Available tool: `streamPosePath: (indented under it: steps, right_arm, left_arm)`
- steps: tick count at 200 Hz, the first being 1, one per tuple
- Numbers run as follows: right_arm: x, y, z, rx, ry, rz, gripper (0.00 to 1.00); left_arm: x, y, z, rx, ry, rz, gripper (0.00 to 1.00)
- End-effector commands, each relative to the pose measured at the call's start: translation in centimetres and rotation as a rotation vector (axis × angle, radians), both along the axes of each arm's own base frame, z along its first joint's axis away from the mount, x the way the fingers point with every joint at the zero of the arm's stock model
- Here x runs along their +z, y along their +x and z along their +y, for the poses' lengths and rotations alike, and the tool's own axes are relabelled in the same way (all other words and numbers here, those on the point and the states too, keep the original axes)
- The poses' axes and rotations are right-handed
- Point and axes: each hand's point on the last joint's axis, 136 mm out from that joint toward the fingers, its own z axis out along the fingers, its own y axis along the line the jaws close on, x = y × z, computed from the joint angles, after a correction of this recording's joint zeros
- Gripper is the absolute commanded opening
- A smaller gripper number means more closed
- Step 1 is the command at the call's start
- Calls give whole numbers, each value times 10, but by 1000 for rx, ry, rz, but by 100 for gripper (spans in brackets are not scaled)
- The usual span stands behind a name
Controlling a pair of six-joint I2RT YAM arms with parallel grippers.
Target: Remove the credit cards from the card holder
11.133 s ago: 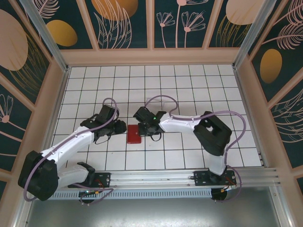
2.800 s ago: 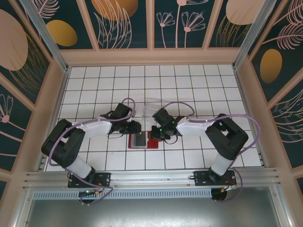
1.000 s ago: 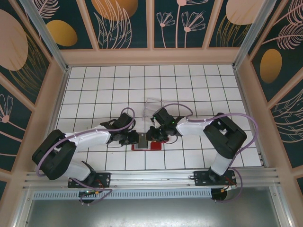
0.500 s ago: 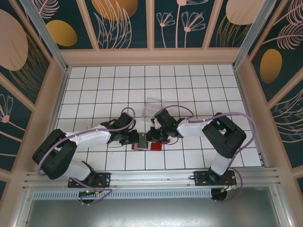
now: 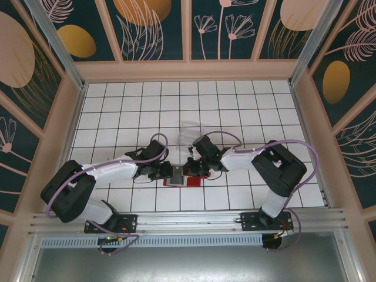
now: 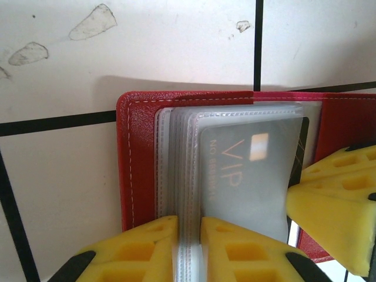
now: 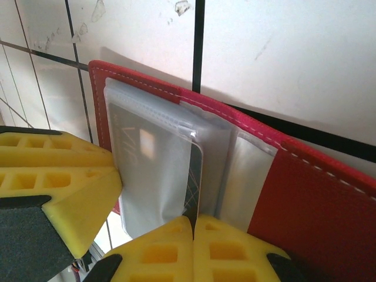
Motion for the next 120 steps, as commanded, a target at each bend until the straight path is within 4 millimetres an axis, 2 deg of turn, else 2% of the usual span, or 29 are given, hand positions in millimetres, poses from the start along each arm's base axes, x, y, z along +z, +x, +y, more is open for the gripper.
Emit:
streamPosePath:
  steps: [1, 55, 120]
  right_arm:
    - [-5, -4, -12, -10, -41, -5, 2]
    - [-2, -1, -20, -21, -52, -15, 3]
    - [-7, -4, -28, -30, -71, -12, 8]
  left_arm:
    - [-18, -12, 15, -10, 96, 47, 21]
    - [-17, -11, 17, -2, 106, 45, 21]
    - [-15, -10, 19, 12, 114, 38, 22]
